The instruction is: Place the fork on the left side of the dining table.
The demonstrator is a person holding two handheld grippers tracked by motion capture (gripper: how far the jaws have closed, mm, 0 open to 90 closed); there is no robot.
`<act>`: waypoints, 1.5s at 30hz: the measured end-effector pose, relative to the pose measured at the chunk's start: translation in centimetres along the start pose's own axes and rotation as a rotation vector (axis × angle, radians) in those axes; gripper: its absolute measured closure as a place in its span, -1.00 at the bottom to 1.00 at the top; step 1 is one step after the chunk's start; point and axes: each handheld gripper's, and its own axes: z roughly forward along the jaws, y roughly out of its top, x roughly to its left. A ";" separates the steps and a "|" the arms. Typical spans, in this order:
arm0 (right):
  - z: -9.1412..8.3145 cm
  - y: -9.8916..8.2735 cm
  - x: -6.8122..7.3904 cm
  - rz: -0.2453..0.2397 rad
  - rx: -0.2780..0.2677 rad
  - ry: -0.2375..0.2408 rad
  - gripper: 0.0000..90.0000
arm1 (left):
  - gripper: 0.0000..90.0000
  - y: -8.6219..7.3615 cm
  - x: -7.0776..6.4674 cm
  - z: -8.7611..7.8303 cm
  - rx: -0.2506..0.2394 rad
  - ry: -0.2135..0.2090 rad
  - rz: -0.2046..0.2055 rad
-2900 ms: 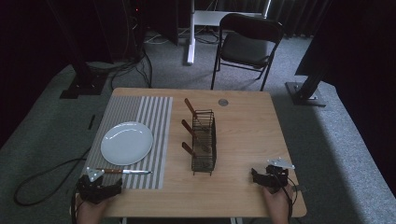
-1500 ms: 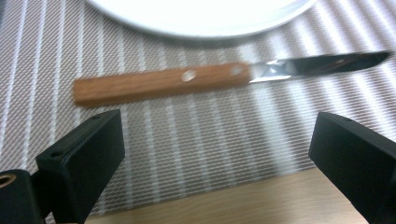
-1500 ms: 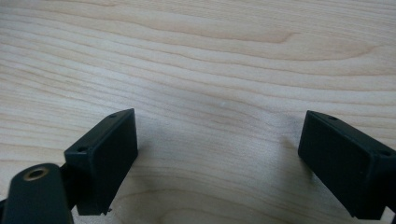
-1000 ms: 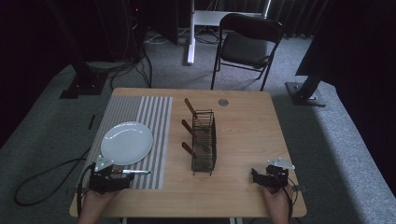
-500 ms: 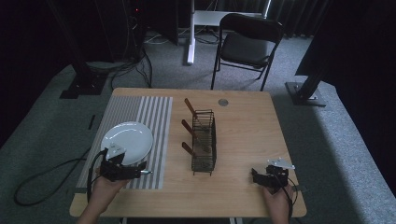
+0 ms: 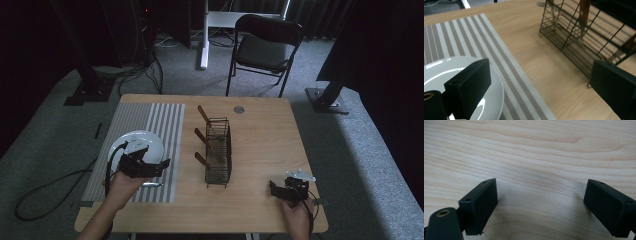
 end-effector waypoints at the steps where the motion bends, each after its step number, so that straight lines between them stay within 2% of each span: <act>1: 0.0 0.0 0.0 0.000 0.000 0.000 -0.74 | -0.91 0.3 0.0 0.1 -0.004 -0.007 -0.004; 4: 0.0 0.0 0.0 0.001 0.000 0.000 -0.74 | -0.91 1.1 -0.2 0.4 -0.019 -0.033 -0.020; 8: 0.0 0.0 0.0 0.000 -0.001 0.000 -0.74 | -0.91 2.3 -0.4 0.9 -0.014 -0.051 -0.015; 16: 0.0 0.0 0.0 -0.001 -0.001 -0.001 -0.74 | -0.91 5.0 -1.5 2.2 -0.011 -0.072 0.020; 29: 0.0 0.0 0.0 0.002 -0.002 -0.001 -0.73 | -0.84 8.2 -2.9 5.2 0.007 -0.111 0.032; 31: 0.0 0.0 0.0 0.001 -0.002 -0.001 -0.73 | -0.70 8.3 -3.2 5.5 0.001 -0.125 0.042; 34: 0.0 0.0 0.0 0.002 -0.002 -0.001 -0.73 | -0.65 8.4 -3.3 6.2 -0.002 -0.168 0.038; 36: 0.0 0.0 0.0 0.002 -0.001 -0.001 -0.73 | -0.52 8.4 -3.4 6.5 0.000 -0.152 0.052; 38: 0.0 0.0 0.0 0.001 -0.002 -0.001 -0.73 | -0.44 8.4 -3.2 6.8 0.005 -0.189 0.022; 43: 0.0 0.0 0.0 0.002 -0.001 -0.001 -0.73 | -0.06 8.3 -3.3 7.7 0.018 -0.206 -0.002; 45: -0.1 0.0 0.0 0.002 0.000 -0.001 -0.73 | 0.06 8.2 -3.5 8.1 0.026 -0.228 -0.001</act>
